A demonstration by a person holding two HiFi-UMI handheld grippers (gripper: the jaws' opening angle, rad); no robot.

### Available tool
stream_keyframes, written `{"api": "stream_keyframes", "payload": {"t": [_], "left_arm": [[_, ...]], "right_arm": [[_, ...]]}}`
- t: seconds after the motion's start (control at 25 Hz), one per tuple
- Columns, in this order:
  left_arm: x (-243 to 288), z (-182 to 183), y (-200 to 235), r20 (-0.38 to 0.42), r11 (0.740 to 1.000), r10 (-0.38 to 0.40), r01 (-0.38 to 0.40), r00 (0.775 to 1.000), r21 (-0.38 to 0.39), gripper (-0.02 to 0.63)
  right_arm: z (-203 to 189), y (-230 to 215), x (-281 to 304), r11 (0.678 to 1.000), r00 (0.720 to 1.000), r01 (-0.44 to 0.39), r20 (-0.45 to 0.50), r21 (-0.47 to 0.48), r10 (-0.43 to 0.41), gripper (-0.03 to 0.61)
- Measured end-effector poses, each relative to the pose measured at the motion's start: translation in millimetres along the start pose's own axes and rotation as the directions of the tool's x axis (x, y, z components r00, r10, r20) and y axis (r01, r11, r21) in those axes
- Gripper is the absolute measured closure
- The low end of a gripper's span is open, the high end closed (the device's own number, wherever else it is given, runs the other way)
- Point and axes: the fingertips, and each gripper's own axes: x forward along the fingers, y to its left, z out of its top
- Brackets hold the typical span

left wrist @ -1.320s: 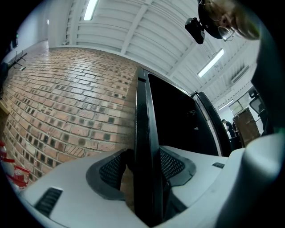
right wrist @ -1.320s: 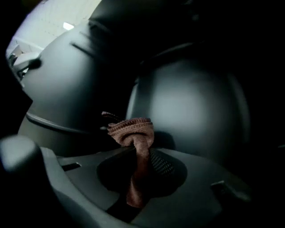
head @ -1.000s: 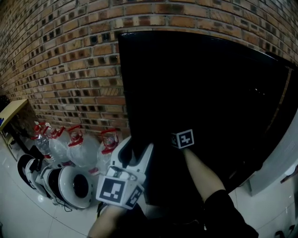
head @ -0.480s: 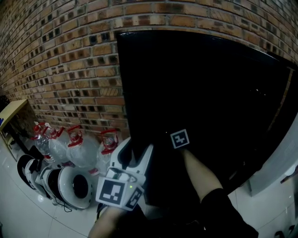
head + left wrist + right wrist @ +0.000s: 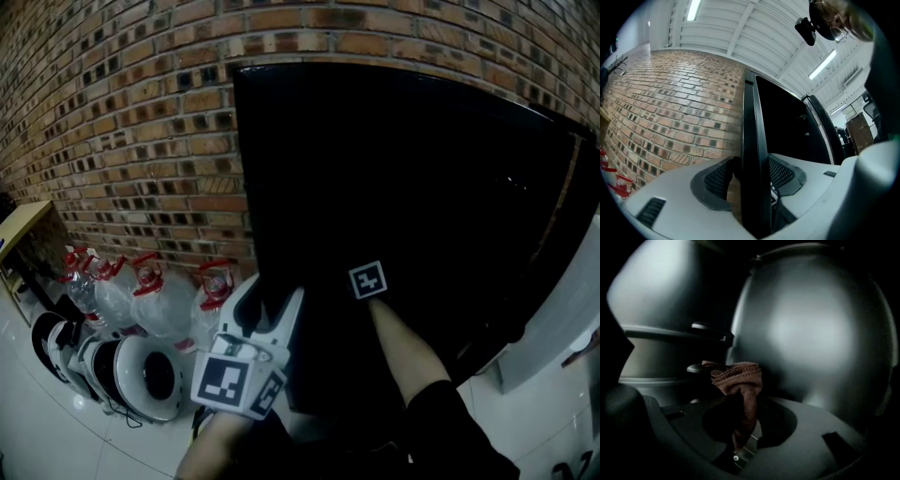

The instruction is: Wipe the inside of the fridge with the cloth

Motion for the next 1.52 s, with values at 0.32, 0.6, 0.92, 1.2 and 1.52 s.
{"api": "stream_keyframes", "payload": {"t": [0.32, 0.6, 0.92, 1.2, 1.52], "left_arm": [[0.2, -0.9, -0.3, 0.001, 1.000, 0.001, -0.001, 1.000, 0.001, 0.390], [-0.4, -0.5, -0.5, 0.004, 1.000, 0.000, 0.000, 1.000, -0.001, 0.390], [0.1, -0.2, 0.6, 0.008, 1.000, 0.010, -0.010, 1.000, -0.007, 0.390], [1.9, -1.0, -1.8, -0.006, 1.000, 0.008, -0.008, 1.000, -0.006, 0.389], [1.5, 0.9, -1.3, -0.012, 1.000, 0.011, -0.011, 1.000, -0.007, 0.389]], "right_arm": [[-18.6, -39.8, -18.7, 0.996, 0.996, 0.083, -0.021, 0.034, -0.083, 0.497], [-34.3, -72.6, -37.5, 0.980, 0.982, 0.185, -0.054, 0.072, -0.181, 0.497], [-56.7, -126.0, -65.9, 0.876, 0.909, 0.417, -0.102, 0.243, -0.405, 0.497], [-64.3, -136.7, -75.3, 0.811, 0.837, 0.546, -0.172, 0.212, -0.519, 0.499], [-64.3, -138.7, -94.4, 0.744, 0.765, 0.643, -0.207, 0.184, -0.610, 0.500]]}}
